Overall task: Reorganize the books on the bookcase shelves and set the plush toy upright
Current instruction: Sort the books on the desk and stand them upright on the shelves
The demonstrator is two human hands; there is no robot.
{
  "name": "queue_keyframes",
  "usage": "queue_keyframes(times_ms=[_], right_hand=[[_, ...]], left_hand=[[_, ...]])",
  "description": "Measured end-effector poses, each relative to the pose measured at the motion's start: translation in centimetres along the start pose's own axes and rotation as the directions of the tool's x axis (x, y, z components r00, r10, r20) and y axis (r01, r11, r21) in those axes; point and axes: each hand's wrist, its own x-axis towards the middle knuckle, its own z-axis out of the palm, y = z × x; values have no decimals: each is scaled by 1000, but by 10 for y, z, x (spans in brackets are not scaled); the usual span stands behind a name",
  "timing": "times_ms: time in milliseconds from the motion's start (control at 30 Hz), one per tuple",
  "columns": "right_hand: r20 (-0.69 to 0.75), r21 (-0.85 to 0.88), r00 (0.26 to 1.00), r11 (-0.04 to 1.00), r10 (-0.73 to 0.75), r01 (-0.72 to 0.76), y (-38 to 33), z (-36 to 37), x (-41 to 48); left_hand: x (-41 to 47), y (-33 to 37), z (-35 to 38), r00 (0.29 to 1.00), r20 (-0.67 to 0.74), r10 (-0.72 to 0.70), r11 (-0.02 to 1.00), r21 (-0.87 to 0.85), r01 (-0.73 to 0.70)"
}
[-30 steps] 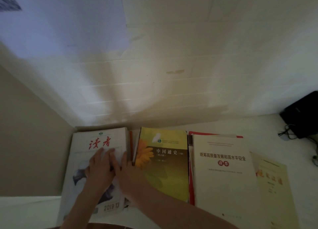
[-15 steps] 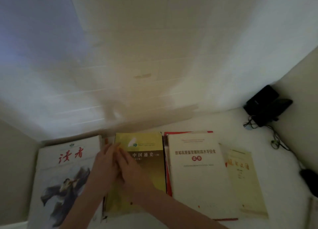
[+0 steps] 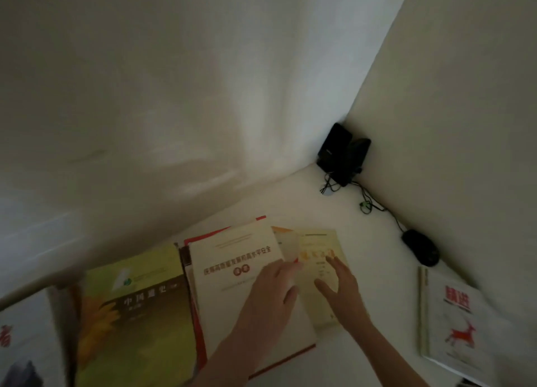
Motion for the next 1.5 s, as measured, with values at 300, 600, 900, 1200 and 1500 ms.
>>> queue_keyframes(times_ms=[300, 600, 900, 1200, 1500], right_hand=[[23, -79, 928, 926, 372, -369, 70, -12, 26], [166, -61, 846, 861, 507, -505, 80, -24, 62], [37, 219, 905, 881, 423, -420, 92, -73, 43], [-138, 111, 801, 813, 582, -572, 132, -90, 16], [388, 432, 837, 726, 386, -535, 15, -4, 26]], left_hand=[[38, 17, 85, 909, 404, -104, 771, 611, -183], [38, 4, 103, 860, 461, -219, 634, 737, -233], [42, 9, 100, 857, 456, -240, 631, 744, -219], [52, 11, 107, 861, 426, -278, 699, 704, -123], [98, 8, 71, 978, 140, -157, 815, 577, 48]])
